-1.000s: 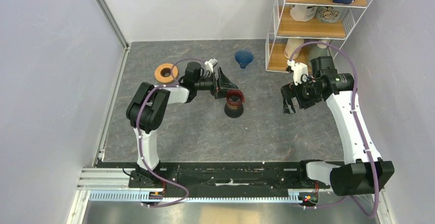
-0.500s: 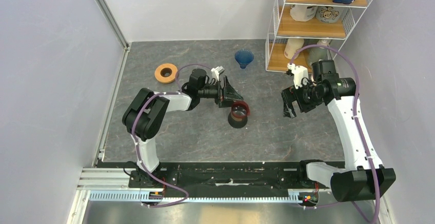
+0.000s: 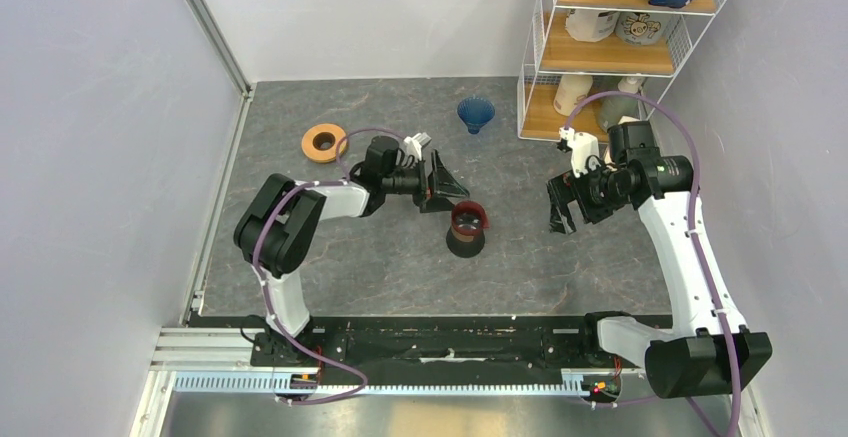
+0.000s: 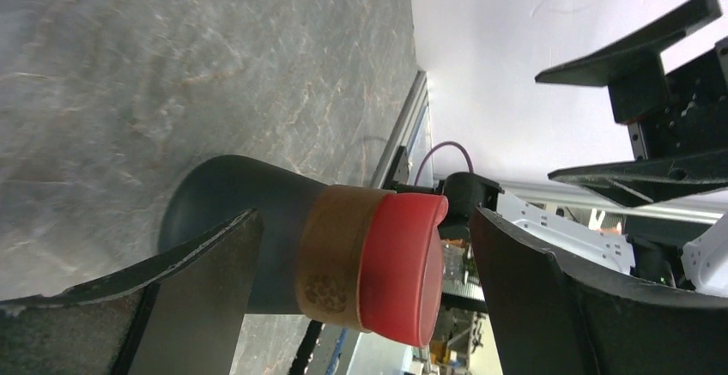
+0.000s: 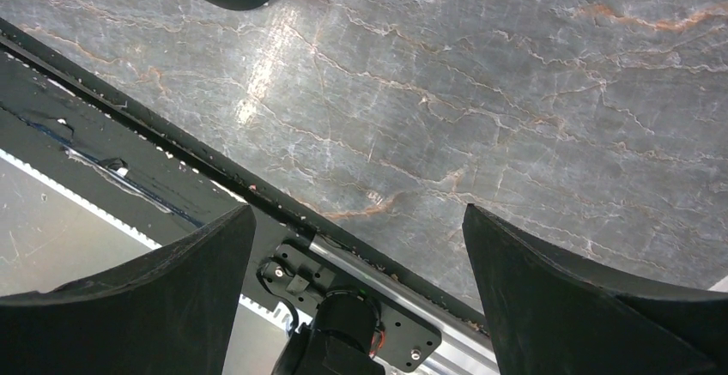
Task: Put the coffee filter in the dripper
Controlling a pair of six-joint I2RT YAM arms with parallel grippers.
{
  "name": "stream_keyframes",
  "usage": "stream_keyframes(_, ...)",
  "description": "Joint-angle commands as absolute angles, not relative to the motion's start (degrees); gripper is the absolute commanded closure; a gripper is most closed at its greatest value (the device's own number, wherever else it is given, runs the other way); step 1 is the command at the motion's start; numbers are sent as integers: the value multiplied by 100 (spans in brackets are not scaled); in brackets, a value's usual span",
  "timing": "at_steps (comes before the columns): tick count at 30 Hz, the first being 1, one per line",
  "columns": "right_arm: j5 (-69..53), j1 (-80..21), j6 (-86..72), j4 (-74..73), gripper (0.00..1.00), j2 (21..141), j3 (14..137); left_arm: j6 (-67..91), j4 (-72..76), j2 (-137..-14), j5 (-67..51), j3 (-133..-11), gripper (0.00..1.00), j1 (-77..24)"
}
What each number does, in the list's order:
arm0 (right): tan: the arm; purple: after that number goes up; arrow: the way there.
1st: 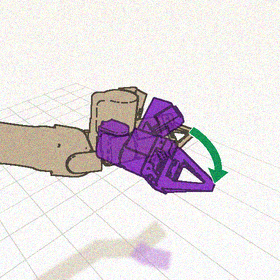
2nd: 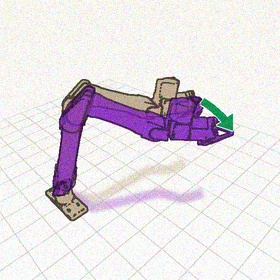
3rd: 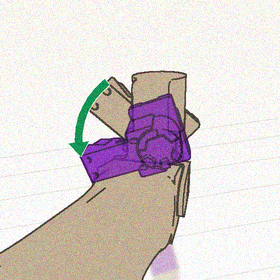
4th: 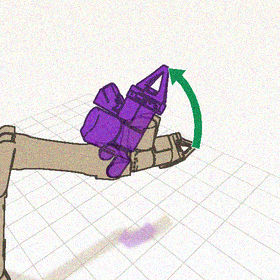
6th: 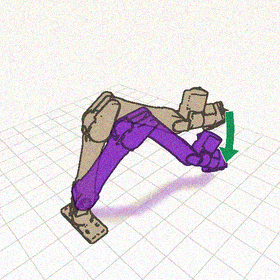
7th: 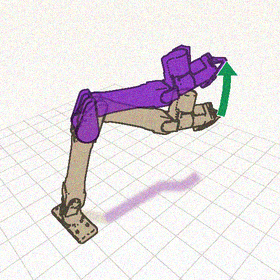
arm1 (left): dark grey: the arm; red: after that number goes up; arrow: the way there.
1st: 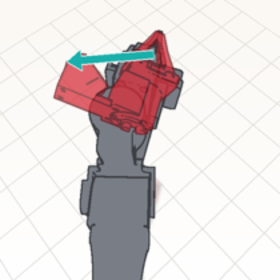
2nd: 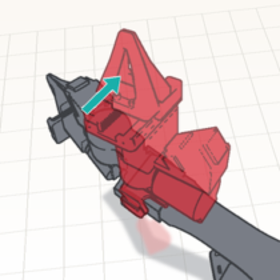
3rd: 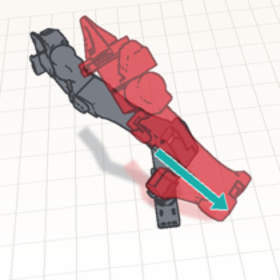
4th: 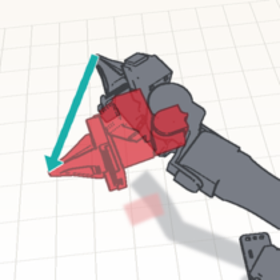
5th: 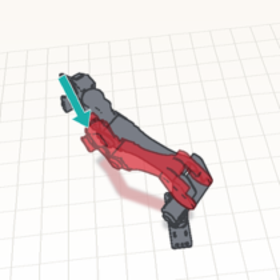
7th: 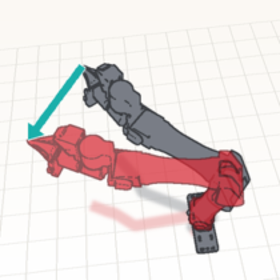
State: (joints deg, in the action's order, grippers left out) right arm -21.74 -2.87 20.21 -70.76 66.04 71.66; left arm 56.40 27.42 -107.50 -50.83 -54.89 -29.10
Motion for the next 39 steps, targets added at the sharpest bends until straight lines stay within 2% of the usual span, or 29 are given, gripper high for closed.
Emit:
stream_keyframes(1,-2450,-307,2120,-6920,1,6544,7154,5322,2647,-10233,-4883,-5590,2,-2494)
stream_keyframes(6,-2660,-305,2060,-6645,1,6565,7183,3695,223,-9367,-4615,-6384,2,-1696)
stream_keyframes(10,-2819,-299,1825,-6337,1,6701,7159,2659,-1706,-8990,-4050,-7061,2,-557)
stream_keyframes(13,-2850,-299,1565,-6074,1,6850,7135,2257,-2468,-9035,-3859,-7346,2,281)
stream_keyframes(16,-2354,-306,839,-5408,1,6841,6882,2208,-2707,-9217,-3734,-7438,3,810)
stream_keyframes(18,-2207,-306,615,-5175,1,6846,6789,2344,-2559,-9312,-3623,-7302,5,1086)
stream_keyframes(23,-2389,-312,385,-5107,1,7046,6814,3203,-1054,-9600,-3662,-6522,12,1707)
stream_keyframes(28,-2453,-310,454,-5239,1,7377,7126,3365,-174,-9996,-3505,-6206,14,1830)
stream_keyframes(34,-2929,-312,853,-5669,1,7692,7454,4329,1703,-10662,-3705,-5672,16,2111)
stream_keyframes(39,-3507,-311,1224,-5609,1,7573,7425,4805,2683,-11139,-3789,-5589,18,2145)
